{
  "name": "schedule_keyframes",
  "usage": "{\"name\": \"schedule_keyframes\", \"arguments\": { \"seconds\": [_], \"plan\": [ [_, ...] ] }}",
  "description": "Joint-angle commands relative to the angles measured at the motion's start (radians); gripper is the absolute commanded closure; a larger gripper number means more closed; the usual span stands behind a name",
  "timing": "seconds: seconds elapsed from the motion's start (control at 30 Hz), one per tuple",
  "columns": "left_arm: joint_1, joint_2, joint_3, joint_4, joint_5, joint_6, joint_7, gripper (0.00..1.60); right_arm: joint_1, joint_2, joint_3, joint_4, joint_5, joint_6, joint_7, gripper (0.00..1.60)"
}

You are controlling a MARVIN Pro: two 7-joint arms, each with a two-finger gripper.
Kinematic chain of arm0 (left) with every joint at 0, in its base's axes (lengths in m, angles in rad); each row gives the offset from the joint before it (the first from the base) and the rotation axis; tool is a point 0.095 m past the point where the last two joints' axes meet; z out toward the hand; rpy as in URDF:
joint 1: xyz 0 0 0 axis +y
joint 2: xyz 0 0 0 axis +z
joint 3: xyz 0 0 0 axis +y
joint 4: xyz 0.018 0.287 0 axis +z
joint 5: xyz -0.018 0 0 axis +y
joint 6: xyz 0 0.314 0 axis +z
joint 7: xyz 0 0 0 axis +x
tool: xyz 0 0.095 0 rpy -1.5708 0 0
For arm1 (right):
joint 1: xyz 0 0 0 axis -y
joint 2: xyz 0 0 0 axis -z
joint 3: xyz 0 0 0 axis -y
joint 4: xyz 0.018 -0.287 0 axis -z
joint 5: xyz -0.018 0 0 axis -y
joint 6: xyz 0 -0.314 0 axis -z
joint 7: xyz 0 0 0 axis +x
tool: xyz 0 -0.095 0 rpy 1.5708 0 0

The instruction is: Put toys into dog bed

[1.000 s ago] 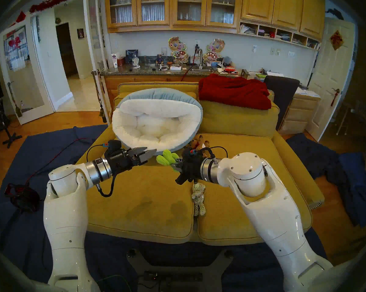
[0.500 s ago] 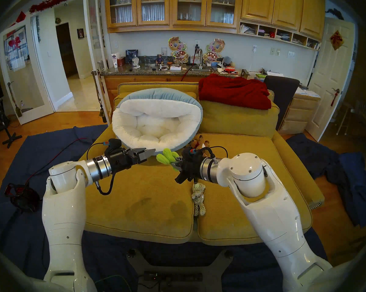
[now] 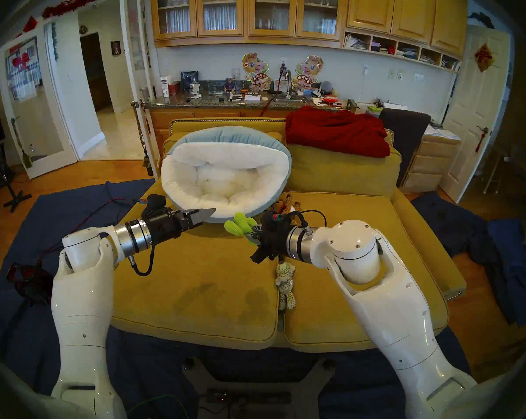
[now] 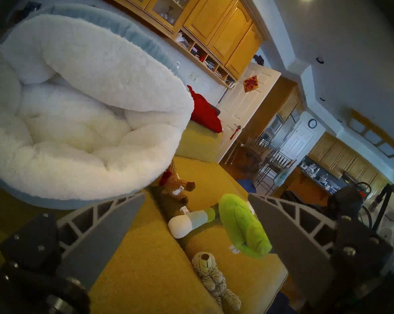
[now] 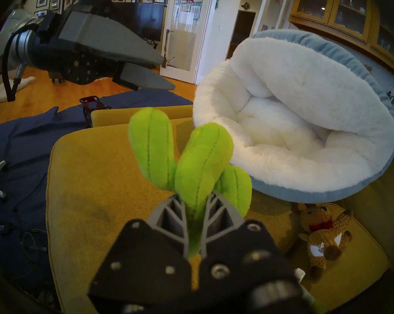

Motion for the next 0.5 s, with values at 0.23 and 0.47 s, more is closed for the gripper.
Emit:
{"name": "schedule_keyframes", "arguments": {
  "seconds": [0.23, 0.47],
  "plan": [
    [0.020, 0.058, 0.023, -0.074, -0.051, -0.081, -0.109, 0.00, 0.020, -0.004, 0.009, -0.028, 0.006, -0.009, 0.002, 1.60],
    [0.022, 0.064, 0.024, -0.070, -0.055, -0.093, -0.117, 0.00, 0.018, 0.010, 0.035, -0.042, 0.021, -0.001, 0.011, 1.60]
  ]
}}
